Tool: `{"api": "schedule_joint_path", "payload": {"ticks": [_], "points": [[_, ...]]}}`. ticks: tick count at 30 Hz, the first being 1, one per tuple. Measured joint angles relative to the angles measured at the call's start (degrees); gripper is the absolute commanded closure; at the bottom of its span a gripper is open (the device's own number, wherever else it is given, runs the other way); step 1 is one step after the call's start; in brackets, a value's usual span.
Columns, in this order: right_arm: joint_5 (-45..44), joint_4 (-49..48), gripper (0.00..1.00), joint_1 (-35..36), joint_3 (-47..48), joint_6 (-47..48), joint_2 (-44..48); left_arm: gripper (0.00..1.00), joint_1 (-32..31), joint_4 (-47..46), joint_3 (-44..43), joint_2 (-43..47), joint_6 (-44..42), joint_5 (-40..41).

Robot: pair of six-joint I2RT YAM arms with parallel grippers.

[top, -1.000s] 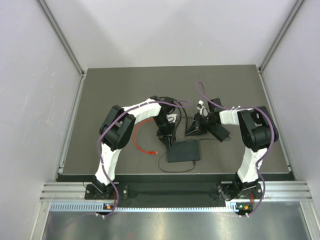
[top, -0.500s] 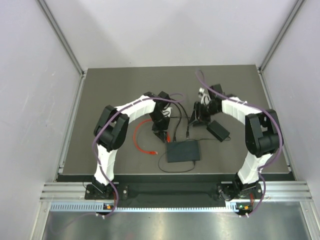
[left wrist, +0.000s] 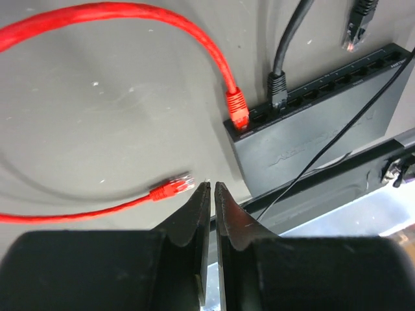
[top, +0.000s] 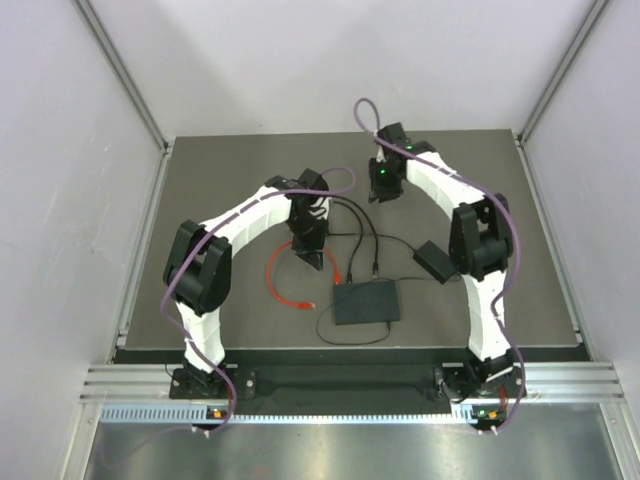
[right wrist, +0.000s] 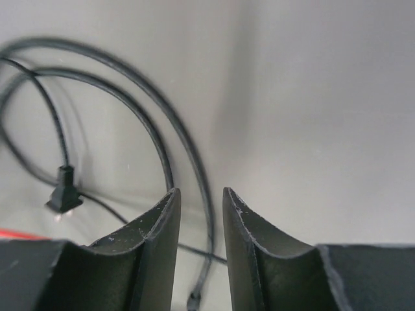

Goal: Pull the plug from the switch port

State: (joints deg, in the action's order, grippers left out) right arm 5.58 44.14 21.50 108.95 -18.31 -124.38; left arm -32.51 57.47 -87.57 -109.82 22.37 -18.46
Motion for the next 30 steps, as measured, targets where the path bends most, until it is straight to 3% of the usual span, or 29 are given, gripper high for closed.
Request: {"api": "schedule_joint_path", "payload": {"ticks": [8, 25, 30], "points": [[-8.8, 3.8, 0.69, 6.9, 4.2, 1.8, -5.6, 0.88, 1.5, 0.0, 3.0, 3.9, 0.0, 2.4], [-13.5, 4.8, 0.77, 7.2, 7.9, 4.1, -11.2, 0.88, 1.7, 0.0, 5.7, 6.6, 0.2, 3.0], [-13.6, 5.0, 0.9, 7.2, 7.9, 4.3, -11.4, 0.88, 1.7, 0.0, 5.7, 6.6, 0.2, 3.2]]}}
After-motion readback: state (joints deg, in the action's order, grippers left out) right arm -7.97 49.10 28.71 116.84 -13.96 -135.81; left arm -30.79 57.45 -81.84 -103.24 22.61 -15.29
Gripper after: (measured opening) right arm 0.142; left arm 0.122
